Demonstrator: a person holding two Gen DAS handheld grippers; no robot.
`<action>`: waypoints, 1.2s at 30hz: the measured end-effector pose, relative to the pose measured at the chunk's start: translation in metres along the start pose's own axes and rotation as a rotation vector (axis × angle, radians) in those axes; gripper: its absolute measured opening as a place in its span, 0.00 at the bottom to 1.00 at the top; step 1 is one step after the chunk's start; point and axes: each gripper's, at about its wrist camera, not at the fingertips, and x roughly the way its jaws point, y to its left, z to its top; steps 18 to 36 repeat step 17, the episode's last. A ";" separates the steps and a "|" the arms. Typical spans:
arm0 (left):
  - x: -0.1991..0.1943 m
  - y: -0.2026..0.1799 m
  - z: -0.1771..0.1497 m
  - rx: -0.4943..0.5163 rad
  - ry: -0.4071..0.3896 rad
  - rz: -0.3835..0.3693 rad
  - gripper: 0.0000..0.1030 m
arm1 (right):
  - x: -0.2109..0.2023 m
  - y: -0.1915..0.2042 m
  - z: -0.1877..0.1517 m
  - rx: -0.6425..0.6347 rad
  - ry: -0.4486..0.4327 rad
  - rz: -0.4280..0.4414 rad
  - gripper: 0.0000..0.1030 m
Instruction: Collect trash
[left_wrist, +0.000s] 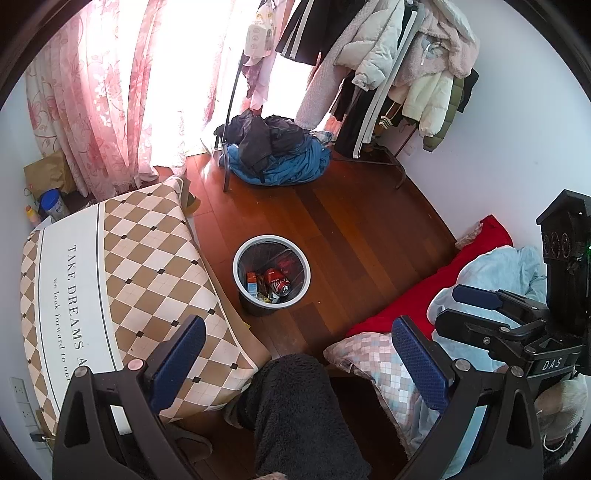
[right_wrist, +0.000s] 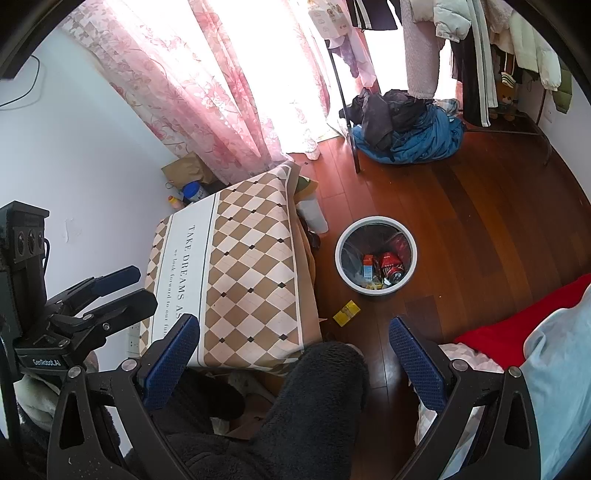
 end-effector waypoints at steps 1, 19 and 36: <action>-0.001 0.000 -0.001 0.000 -0.001 -0.001 1.00 | 0.000 0.000 0.000 -0.002 0.000 -0.002 1.00; -0.005 0.002 -0.005 -0.009 -0.010 -0.013 1.00 | -0.001 0.000 0.001 0.003 0.002 -0.005 1.00; -0.005 0.002 -0.005 -0.009 -0.010 -0.013 1.00 | -0.001 0.000 0.001 0.003 0.002 -0.005 1.00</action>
